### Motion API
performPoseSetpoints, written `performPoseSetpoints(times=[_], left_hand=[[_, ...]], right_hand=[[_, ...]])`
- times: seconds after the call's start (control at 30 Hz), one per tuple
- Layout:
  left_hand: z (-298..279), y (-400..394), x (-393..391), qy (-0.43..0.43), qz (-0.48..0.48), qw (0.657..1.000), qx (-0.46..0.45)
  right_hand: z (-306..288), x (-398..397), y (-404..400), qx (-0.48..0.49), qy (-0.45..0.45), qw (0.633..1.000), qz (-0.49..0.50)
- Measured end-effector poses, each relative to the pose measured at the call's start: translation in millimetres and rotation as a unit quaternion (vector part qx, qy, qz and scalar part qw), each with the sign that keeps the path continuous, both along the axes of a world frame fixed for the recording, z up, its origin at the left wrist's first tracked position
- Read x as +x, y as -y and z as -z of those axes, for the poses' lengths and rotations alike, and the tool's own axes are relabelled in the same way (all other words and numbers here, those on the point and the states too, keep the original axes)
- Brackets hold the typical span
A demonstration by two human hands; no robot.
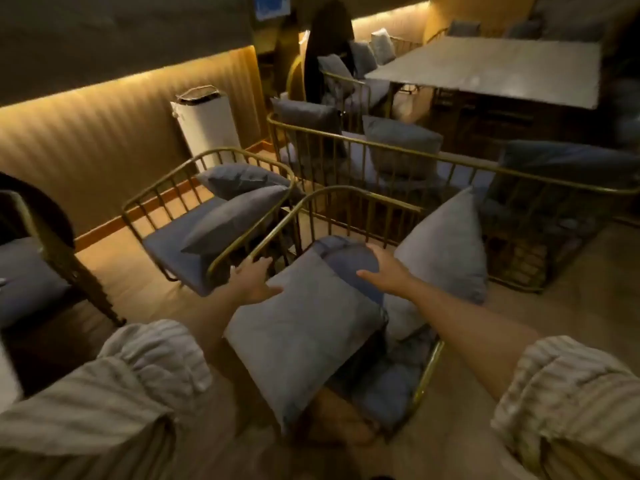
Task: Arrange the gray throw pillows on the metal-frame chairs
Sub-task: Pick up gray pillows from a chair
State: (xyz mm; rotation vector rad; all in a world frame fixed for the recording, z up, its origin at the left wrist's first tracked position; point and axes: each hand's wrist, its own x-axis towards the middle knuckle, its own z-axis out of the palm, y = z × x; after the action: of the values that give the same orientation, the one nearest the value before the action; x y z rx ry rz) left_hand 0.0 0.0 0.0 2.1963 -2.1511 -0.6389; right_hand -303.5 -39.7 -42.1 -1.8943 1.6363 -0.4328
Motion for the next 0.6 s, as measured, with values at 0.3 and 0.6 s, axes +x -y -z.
performPoseSetpoints(times=[0.3,0.6], left_hand=[[38,104,-121,-0.057,0.097,0.991,0.069],[112,191,-245,-0.173,0.058,0.957,0.225]], right_hand=[[15,-115,20,0.004,-0.086,0.953,0.289],[55,-184,55,0.078,0.055,0.896,0.435]])
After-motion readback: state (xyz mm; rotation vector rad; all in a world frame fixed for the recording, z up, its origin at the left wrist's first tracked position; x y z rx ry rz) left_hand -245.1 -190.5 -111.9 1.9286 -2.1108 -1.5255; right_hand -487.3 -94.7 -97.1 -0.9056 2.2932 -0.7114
